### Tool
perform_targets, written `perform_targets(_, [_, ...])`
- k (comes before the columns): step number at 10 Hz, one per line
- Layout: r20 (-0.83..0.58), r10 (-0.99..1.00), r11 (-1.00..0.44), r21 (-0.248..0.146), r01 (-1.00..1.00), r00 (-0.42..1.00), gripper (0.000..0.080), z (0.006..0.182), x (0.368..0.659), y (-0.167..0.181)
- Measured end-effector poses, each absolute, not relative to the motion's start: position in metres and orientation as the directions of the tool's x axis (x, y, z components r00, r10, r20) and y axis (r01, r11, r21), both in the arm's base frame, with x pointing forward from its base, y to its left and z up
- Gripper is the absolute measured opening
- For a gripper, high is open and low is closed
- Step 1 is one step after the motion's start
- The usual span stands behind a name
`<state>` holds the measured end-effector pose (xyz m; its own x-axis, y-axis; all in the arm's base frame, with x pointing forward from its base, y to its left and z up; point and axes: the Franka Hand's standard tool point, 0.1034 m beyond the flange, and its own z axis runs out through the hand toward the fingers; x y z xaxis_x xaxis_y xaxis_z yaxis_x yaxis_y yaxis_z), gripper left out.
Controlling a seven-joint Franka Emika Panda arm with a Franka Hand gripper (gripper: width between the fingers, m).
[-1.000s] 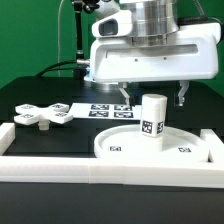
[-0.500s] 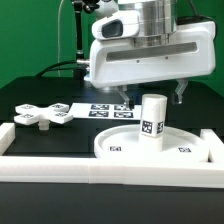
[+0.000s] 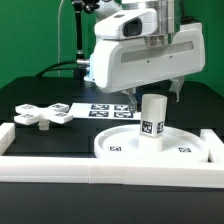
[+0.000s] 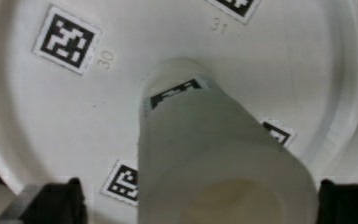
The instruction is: Assemble round table
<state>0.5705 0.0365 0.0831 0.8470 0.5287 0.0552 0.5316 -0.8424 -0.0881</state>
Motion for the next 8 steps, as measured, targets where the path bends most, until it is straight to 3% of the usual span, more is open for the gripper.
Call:
perform_targets(4, [0.066,0.700,-0.708,-0.063,0.703,0.711,0.0649,0.0795,0.5676,0.0366])
perform_targets(8, [0.030,0.904,-0.426,-0.018,0.905,0.426,0.0649,0.0749,0.5612,0.0401])
